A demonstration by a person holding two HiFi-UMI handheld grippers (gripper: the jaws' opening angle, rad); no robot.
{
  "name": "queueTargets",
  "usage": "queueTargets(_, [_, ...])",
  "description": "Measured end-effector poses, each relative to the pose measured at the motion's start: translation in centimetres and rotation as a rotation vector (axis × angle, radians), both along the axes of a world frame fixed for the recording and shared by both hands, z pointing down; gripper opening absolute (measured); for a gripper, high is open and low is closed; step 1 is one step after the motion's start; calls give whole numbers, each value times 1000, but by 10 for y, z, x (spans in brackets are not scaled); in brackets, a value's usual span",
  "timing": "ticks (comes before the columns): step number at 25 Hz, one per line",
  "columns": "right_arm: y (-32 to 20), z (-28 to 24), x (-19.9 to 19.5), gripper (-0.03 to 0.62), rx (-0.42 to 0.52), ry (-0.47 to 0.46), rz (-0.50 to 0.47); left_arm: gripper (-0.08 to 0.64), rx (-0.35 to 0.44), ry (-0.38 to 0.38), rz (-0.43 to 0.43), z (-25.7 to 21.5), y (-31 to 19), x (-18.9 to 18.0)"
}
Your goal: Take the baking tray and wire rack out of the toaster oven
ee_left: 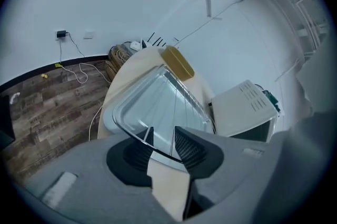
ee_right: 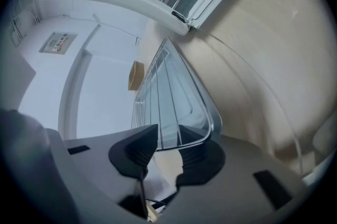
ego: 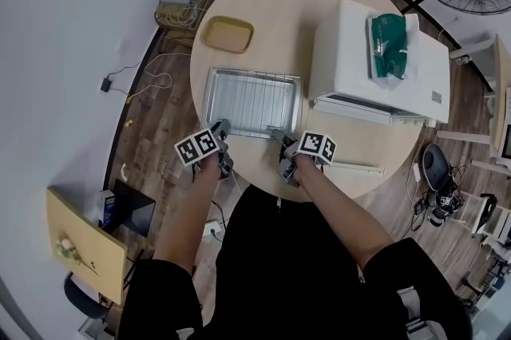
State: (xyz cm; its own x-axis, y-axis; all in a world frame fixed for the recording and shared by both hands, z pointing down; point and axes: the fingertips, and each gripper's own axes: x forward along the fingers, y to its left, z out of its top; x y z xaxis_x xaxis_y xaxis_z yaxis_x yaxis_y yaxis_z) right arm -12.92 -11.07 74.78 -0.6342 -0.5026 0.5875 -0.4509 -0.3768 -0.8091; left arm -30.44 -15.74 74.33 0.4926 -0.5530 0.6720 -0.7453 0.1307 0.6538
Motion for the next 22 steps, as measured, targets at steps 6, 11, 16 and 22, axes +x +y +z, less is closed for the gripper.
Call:
queueTargets(6, [9,-1,-1,144,-57,51,-69,159,-13,-77,47,-1,1,-4])
queueTargets(11, [10,0,-3,202,-68,77,-139,176,-23,-110,50,-1,-2,-9])
queueTargets(16, [13,-2,-1,238,-80,100,-154,199,-34,-120,42,-1,-3,-10])
queueTargets(22, [12,-4,-6,279,-77,107,-189,210,-27,-177,78,-1,-1,-14])
